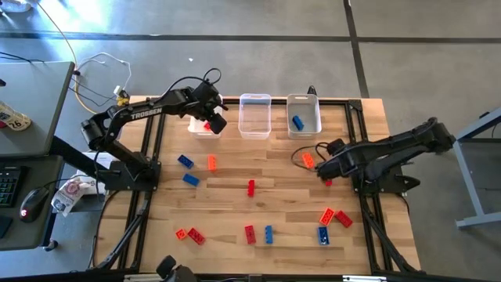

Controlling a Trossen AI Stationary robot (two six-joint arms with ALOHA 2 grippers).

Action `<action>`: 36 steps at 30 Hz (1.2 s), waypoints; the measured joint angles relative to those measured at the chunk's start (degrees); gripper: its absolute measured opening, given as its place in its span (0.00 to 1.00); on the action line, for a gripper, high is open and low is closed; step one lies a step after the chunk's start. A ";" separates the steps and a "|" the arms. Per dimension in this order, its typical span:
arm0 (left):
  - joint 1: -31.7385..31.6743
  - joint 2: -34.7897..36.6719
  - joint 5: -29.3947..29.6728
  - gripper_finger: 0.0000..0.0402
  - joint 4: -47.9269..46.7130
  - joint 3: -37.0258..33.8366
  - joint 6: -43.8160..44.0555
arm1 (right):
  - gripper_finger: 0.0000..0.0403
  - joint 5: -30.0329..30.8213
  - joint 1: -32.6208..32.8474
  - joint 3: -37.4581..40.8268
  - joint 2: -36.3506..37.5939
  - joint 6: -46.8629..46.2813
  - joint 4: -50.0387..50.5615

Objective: Sort & place blocks by color
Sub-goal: Put the red game piece into the transparent bin

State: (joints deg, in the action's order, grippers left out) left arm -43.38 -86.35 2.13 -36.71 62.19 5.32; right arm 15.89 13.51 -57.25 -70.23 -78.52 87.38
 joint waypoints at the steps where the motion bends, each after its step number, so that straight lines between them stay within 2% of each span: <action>1: 0.00 0.00 0.00 0.48 0.00 0.00 0.00 | 0.35 -0.19 -0.61 0.00 0.02 0.91 -0.41; 4: 0.00 0.00 0.00 0.48 0.02 0.00 -0.02 | 0.35 -1.98 -2.62 0.95 0.35 4.33 -2.68; 8: 0.00 0.00 0.02 0.48 0.02 0.00 -0.91 | 0.35 -5.40 -6.14 6.95 2.35 9.84 -8.38; 14: 0.00 0.00 0.02 0.48 0.02 0.00 -1.03 | 0.35 -8.40 -8.30 14.22 5.49 12.09 -20.22; 18: 0.00 0.00 0.02 0.48 0.03 -0.02 -1.04 | 0.35 -10.54 -8.54 16.67 5.86 9.67 -25.00; 27: -0.02 0.00 0.04 0.48 0.04 -0.04 -1.03 | 0.40 -9.06 -8.49 18.81 5.70 4.02 -26.85; 36: -0.02 0.00 0.24 0.48 0.47 -0.07 -0.98 | 0.44 -9.03 -8.49 18.82 3.05 3.93 -28.17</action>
State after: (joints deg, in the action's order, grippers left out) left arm -43.40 -86.34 2.37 -36.23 62.13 4.34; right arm 6.86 5.02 -38.44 -67.18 -74.59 59.21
